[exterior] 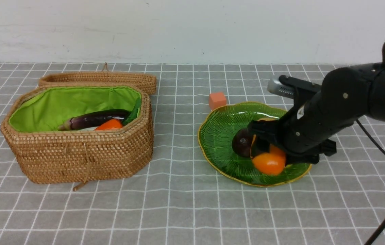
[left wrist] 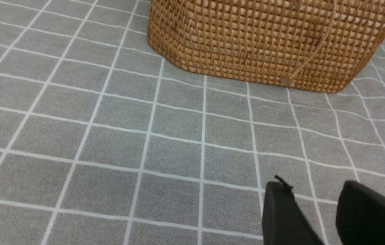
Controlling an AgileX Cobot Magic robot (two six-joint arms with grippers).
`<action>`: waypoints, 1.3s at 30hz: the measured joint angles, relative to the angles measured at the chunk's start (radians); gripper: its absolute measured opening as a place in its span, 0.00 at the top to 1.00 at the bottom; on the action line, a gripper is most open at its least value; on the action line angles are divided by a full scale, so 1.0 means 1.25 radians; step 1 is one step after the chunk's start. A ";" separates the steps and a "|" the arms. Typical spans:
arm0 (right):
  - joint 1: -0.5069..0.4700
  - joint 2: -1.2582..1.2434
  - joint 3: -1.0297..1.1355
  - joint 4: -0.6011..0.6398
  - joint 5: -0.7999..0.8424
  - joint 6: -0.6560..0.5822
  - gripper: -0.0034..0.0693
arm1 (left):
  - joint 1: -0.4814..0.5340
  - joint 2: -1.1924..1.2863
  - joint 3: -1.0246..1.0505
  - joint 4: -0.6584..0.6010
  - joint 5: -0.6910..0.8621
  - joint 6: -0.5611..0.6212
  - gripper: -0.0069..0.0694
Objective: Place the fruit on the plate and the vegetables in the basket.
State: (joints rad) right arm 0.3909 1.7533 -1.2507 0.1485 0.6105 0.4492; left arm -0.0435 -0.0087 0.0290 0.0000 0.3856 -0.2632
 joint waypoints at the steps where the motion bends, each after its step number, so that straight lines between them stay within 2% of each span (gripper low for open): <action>1: 0.000 0.001 0.000 0.000 -0.018 0.009 0.19 | 0.000 0.000 0.000 0.000 0.000 0.000 0.60; 4: 0.000 0.001 0.000 0.000 -0.054 0.020 0.07 | 0.000 0.000 0.000 0.000 0.000 0.000 0.60; 6: 0.000 -0.001 0.000 0.000 -0.060 0.020 0.03 | 0.000 0.000 0.000 0.000 0.000 0.000 0.60; 11: 0.000 -0.030 0.000 -0.014 -0.054 0.020 0.03 | 0.000 0.000 0.000 0.000 0.000 0.000 0.60; 15: 0.000 -0.114 0.000 -0.064 0.030 0.020 0.17 | 0.000 0.000 0.000 0.000 0.000 0.000 0.60; 16: 0.000 -0.124 0.000 -0.067 0.037 0.020 0.18 | 0.000 0.000 0.000 0.000 0.000 0.000 0.60; 17: 0.000 -0.147 0.000 -0.078 0.069 0.020 0.24 | 0.000 0.000 0.000 0.000 0.000 0.000 0.60; 18: 0.000 -0.203 0.000 -0.109 0.122 0.020 0.35 | 0.000 0.000 0.000 0.000 0.000 0.000 0.60; 20: 0.000 -0.256 0.004 -0.140 0.176 0.020 0.50 | 0.000 0.000 0.000 0.000 0.000 0.000 0.60; 21: 0.000 -0.269 0.005 -0.148 0.181 0.020 0.52 | 0.000 0.000 0.000 0.000 0.000 0.000 0.60; 22: 0.000 -0.332 0.025 -0.179 0.211 0.020 0.73 | 0.000 0.000 0.000 0.000 0.000 0.000 0.60; 24: 0.000 -0.366 0.043 -0.192 0.218 0.020 0.83 | 0.000 0.000 0.000 0.000 0.000 0.000 0.60; 25: 0.000 -0.414 0.076 -0.205 0.218 0.020 0.93 | 0.000 0.000 0.000 0.000 0.000 0.000 0.60; 27: 0.000 -0.480 0.135 -0.224 0.209 0.020 0.97 | 0.000 0.000 0.000 0.000 0.000 0.000 0.60; 32: 0.000 -0.570 0.249 -0.242 0.201 0.020 0.98 | 0.000 0.000 0.000 0.000 0.000 0.000 0.60; 39: 0.000 -0.604 0.296 -0.242 0.233 0.020 0.97 | 0.000 0.000 0.000 0.000 0.000 0.000 0.60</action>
State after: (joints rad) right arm 0.3909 0.9981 -0.8813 -0.1545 0.9016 0.4743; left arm -0.0435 -0.0087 0.0290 0.0000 0.3856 -0.2632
